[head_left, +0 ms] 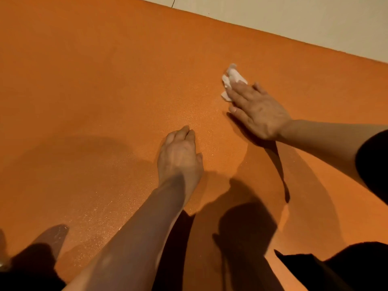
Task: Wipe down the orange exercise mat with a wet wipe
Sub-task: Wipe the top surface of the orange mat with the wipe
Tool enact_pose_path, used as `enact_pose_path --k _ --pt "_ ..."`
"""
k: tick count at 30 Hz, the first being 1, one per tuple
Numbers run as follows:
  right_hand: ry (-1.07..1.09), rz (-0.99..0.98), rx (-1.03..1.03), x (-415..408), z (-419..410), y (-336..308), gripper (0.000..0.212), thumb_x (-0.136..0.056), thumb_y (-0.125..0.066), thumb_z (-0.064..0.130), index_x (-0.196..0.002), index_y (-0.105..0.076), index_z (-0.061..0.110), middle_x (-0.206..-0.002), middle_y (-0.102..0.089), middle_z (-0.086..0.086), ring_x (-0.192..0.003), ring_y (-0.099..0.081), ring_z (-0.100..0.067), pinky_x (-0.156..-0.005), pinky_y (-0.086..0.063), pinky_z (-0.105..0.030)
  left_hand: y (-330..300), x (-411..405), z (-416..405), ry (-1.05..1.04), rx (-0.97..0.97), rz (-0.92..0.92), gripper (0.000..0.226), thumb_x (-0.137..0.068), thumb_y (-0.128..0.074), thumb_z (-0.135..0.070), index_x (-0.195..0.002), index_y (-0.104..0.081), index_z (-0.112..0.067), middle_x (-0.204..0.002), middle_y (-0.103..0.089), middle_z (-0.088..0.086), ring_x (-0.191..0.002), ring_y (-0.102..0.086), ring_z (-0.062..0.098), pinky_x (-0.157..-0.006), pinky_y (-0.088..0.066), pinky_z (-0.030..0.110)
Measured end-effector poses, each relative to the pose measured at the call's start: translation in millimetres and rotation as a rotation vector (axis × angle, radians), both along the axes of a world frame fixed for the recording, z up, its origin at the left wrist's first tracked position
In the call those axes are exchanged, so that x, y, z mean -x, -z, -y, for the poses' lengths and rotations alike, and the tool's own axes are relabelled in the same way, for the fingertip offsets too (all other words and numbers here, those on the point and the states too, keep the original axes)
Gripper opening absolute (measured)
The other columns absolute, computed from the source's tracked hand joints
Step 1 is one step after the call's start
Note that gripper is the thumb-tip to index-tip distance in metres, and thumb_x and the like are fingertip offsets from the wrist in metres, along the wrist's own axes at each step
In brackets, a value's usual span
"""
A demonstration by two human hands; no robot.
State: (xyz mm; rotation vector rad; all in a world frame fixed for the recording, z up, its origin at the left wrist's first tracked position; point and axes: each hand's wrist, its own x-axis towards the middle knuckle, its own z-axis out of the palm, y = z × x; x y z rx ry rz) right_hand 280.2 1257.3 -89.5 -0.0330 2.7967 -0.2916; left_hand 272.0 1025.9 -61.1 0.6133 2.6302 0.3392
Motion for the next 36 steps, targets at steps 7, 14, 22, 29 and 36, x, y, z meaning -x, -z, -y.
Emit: enact_pose_path --k 7,14,22,29,36 --pt "-0.383 0.029 0.145 5 45 4 0.071 -0.096 -0.001 0.057 -0.156 -0.010 0.018 -0.162 -0.004 -0.002 -0.150 0.002 -0.015 -0.119 0.010 -0.033 6 18 -10 -0.028 -0.023 -0.002 0.064 -0.094 -0.057 -0.028 -0.150 -0.030 -0.015 -0.156 -0.027 -0.003 -0.140 -0.022 0.016 -0.117 -0.022 0.032" --pt "0.024 -0.093 -0.002 35 4 7 0.084 -0.091 0.000 0.063 -0.154 -0.017 0.012 -0.162 -0.013 -0.009 -0.150 -0.007 -0.023 -0.119 0.008 -0.034 13 37 -22 -0.025 -0.011 0.008 0.071 -0.093 -0.059 -0.032 -0.152 -0.023 -0.016 -0.159 -0.019 -0.004 -0.142 -0.017 0.016 -0.118 -0.019 0.036" --pt "-0.162 -0.085 0.016 66 -7 13 0.067 -0.097 -0.007 0.053 -0.156 -0.010 0.021 -0.163 -0.006 -0.001 -0.150 -0.003 -0.015 -0.116 0.012 -0.033 16 61 -39 -0.036 -0.050 -0.036 0.070 -0.091 -0.061 -0.033 -0.150 -0.027 -0.016 -0.158 -0.021 -0.004 -0.140 -0.019 0.015 -0.117 -0.021 0.034" --pt "-0.010 -0.134 0.051 73 10 14 0.079 -0.093 -0.002 0.058 -0.155 -0.015 0.012 -0.163 -0.006 -0.005 -0.150 0.000 -0.021 -0.118 0.010 -0.031 18 83 -55 -0.011 -0.079 -0.058 0.070 -0.090 -0.063 -0.032 -0.149 -0.031 -0.015 -0.157 -0.025 -0.002 -0.141 -0.020 0.017 -0.116 -0.023 0.037" --pt "0.118 -0.133 -0.034 103 -47 15 0.073 -0.094 -0.004 0.055 -0.155 -0.014 0.017 -0.163 -0.007 -0.004 -0.150 -0.004 -0.017 -0.118 0.009 -0.038 21 102 -74 0.037 -0.083 -0.101 0.069 -0.090 -0.062 -0.035 -0.149 -0.031 -0.015 -0.156 -0.026 -0.001 -0.140 -0.022 0.018 -0.115 -0.023 0.037"
